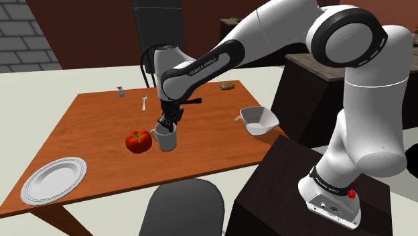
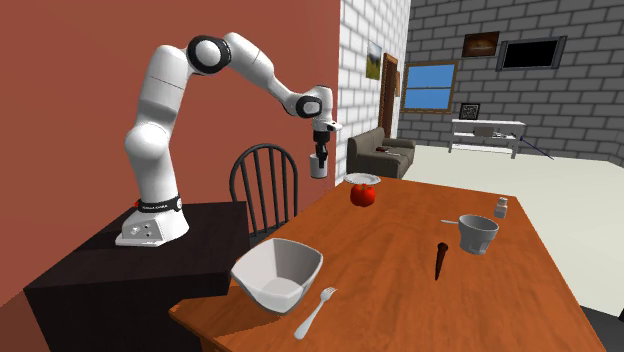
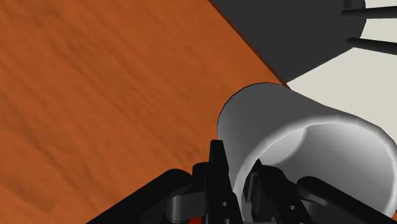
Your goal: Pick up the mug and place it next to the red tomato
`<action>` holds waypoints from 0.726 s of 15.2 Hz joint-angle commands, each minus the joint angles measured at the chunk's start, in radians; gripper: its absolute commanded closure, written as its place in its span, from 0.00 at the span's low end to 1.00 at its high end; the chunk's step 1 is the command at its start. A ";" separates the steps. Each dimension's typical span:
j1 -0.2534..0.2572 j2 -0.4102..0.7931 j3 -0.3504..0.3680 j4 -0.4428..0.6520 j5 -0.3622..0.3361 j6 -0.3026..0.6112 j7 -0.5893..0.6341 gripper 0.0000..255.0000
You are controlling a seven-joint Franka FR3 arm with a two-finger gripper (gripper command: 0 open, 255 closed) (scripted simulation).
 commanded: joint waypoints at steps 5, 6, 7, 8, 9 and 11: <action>0.030 0.077 0.009 0.061 -0.008 0.019 0.042 1.00; 0.030 0.084 0.009 0.058 -0.008 0.030 0.042 1.00; 0.030 0.092 0.009 0.055 -0.007 0.040 0.041 1.00; 0.030 0.099 0.009 0.052 -0.007 0.050 0.040 1.00; 0.030 0.107 0.009 0.049 -0.007 0.060 0.040 1.00; 0.031 0.123 0.009 0.045 -0.007 0.080 0.039 1.00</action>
